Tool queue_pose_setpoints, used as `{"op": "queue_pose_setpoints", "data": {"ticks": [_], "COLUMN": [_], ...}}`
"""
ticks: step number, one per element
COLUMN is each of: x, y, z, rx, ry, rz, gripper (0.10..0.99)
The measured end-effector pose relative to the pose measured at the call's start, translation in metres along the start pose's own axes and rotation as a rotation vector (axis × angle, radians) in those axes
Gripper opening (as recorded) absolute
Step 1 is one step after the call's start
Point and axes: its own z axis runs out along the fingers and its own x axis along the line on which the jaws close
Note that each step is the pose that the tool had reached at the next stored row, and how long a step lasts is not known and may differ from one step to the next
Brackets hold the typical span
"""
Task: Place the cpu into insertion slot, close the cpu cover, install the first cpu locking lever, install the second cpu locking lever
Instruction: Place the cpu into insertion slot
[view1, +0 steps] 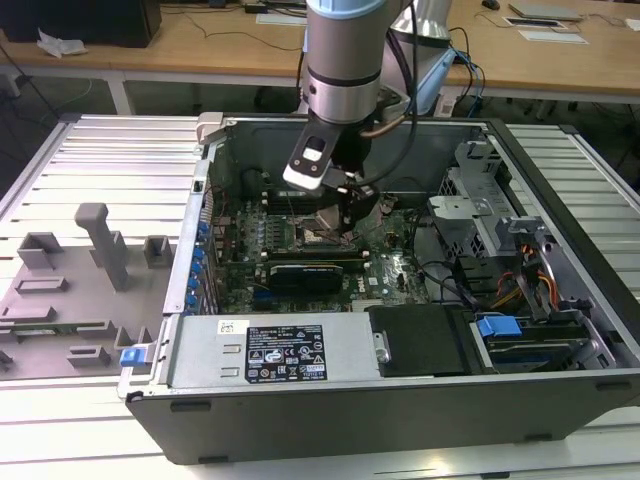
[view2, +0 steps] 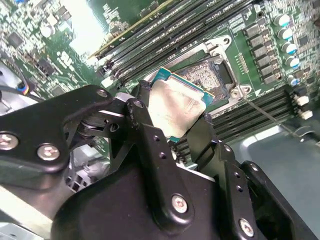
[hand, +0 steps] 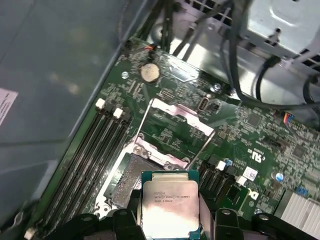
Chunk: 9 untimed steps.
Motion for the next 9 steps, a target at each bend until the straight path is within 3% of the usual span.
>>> {"op": "queue_pose_setpoints", "data": {"ticks": [5, 9], "x": [0.0, 0.0], "y": [-0.0001, -0.0003], "z": [0.0016, 0.0039], "rx": [-0.001, -0.002], "ry": [-0.0064, -0.0144], "rz": [0.087, 0.189], "gripper": [0.541, 0.541]}}
